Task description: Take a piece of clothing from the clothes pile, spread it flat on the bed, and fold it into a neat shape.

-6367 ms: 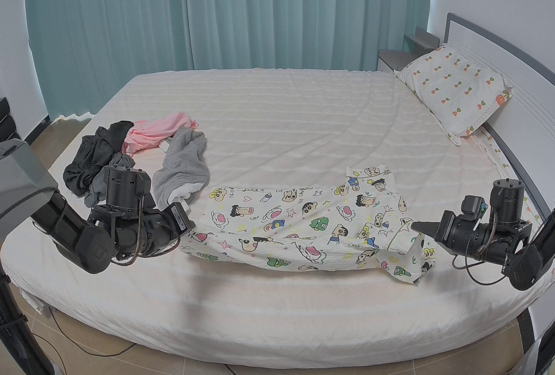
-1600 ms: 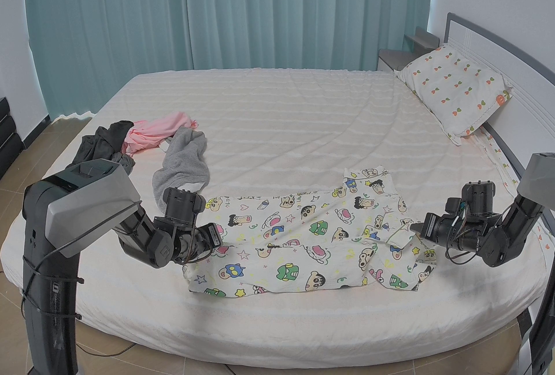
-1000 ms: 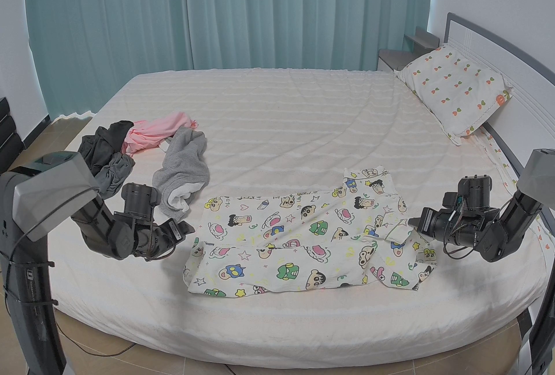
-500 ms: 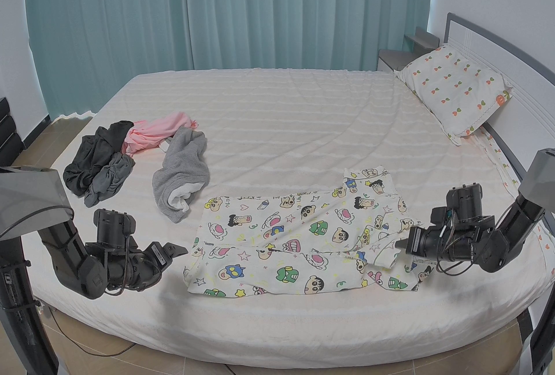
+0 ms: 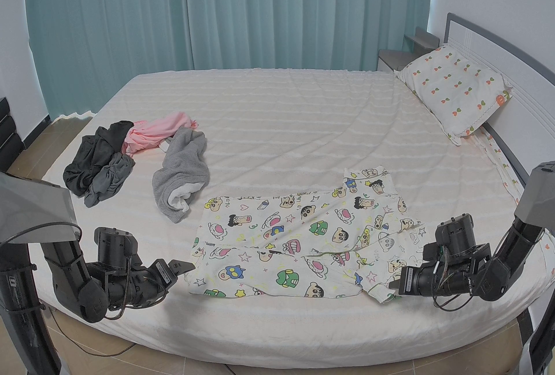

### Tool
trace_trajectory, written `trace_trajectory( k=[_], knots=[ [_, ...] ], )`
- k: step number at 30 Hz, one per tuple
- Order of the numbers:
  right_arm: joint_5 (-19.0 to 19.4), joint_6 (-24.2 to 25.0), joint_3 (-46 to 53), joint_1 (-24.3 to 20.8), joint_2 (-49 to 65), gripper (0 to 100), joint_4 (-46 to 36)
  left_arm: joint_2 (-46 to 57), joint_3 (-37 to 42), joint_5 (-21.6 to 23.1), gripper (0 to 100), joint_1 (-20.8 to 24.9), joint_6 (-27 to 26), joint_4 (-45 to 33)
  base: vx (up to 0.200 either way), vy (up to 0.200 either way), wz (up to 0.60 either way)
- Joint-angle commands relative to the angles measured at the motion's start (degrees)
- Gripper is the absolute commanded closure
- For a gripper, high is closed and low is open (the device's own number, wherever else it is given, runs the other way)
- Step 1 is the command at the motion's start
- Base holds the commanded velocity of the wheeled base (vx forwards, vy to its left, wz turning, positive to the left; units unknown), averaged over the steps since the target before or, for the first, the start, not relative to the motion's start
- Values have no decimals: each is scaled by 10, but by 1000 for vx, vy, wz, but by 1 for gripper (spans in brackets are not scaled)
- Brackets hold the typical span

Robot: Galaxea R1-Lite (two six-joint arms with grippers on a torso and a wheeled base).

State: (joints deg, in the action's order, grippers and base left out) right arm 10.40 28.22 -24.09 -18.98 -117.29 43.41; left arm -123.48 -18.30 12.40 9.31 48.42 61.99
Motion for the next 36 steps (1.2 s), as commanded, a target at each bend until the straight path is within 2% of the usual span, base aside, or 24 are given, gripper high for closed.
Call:
trace_trajectory(
  k=[1, 7, 14, 18, 19, 21, 22, 23, 25, 28, 32, 36],
  knots=[
    [1, 6, 5, -4, -2, 0, -3, -6, 3, -2, 0, 4, -1, 0, 0, 0, 0],
    [9, 9, 44, -6, 14, 0, -1, -7, 3, -3, 0, 4, -1, 0, 0, 0, 0],
    [24, 8, 91, -4, 88, 0, 1, -7, 4, -3, 0, 4, -1, 0, 0, 0, 0],
    [32, 1, 91, 30, 113, 0, 2, -7, 4, -3, 0, 4, -1, 0, 0, 0, 0],
    [48, -36, 62, 80, 104, 0, 4, -7, 4, -4, 0, 4, -1, 0, 0, 0, 0],
    [71, -58, 51, 105, 92, 0, 4, -7, 5, -4, 0, 5, -1, 0, 0, 0, 0],
    [132, -99, 34, 144, 61, 0, 4, -7, 6, -6, 0, 6, -1, 0, 0, 0, 0],
    [168, -124, 19, 165, 39, 0, 4, -8, 9, -9, 0, 7, -1, 1, 0, 0, 0],
    [195, -150, 2, 185, 10, 0, 4, -11, 11, -10, 0, 10, -1, 9, 0, 0, 0],
    [215, -181, -33, 199, -43, 0, 4, -25, 21, -12, 0, 10, -3, 44, 0, 0, 0],
    [239, -190, -83, 210, -91, 0, -3, -52, 41, -26, 0, 16, -3, 111, 0, 0, 0],
    [240, -206, -132, 215, -124, 0, -39, -72, 55, -34, 0, 19, -3, 161, 0, 0, 0]
  ],
)
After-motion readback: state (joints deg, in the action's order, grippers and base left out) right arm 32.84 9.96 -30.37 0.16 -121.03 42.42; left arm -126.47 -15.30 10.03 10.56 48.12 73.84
